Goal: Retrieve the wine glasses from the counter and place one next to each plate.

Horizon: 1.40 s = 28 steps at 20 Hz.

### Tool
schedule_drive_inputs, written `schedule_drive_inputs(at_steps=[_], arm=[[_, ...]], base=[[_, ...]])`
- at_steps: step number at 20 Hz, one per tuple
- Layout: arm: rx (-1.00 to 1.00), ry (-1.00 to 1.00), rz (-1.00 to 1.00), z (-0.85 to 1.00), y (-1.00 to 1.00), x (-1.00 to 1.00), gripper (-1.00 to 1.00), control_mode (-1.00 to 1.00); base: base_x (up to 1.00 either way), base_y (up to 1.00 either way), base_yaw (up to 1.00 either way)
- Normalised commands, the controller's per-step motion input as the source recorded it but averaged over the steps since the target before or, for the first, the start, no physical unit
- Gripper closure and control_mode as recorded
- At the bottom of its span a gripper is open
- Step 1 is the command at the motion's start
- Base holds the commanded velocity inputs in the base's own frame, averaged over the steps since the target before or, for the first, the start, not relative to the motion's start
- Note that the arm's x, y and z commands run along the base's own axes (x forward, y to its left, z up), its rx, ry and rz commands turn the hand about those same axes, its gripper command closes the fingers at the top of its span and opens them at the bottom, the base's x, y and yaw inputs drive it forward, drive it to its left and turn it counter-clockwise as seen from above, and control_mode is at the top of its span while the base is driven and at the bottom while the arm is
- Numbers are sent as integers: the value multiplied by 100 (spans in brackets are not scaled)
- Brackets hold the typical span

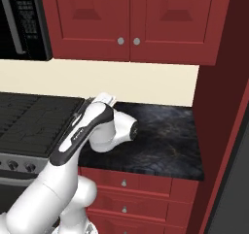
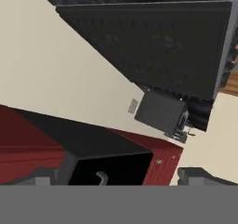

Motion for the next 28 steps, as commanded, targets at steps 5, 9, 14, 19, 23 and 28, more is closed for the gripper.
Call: schedule_drive_inputs(at_steps=[5,9,14,19,23,28], arm=[[6,4,4,-50,-33,29,-100,-100],[2,9,5,-37,-20,36,-100,-100],[3,2,13,-22,-12,42,-100,-100],[0,3,11,-32,-7,27,-100,-100],[0,8,8,-31,-13,24,-100,-100],[0,7,4,-28,-6,18,-100,-100]], base=[[0,0,0],[0,0,0],[0,0,0],[0,0,0],[0,0,0],[0,0,0]])
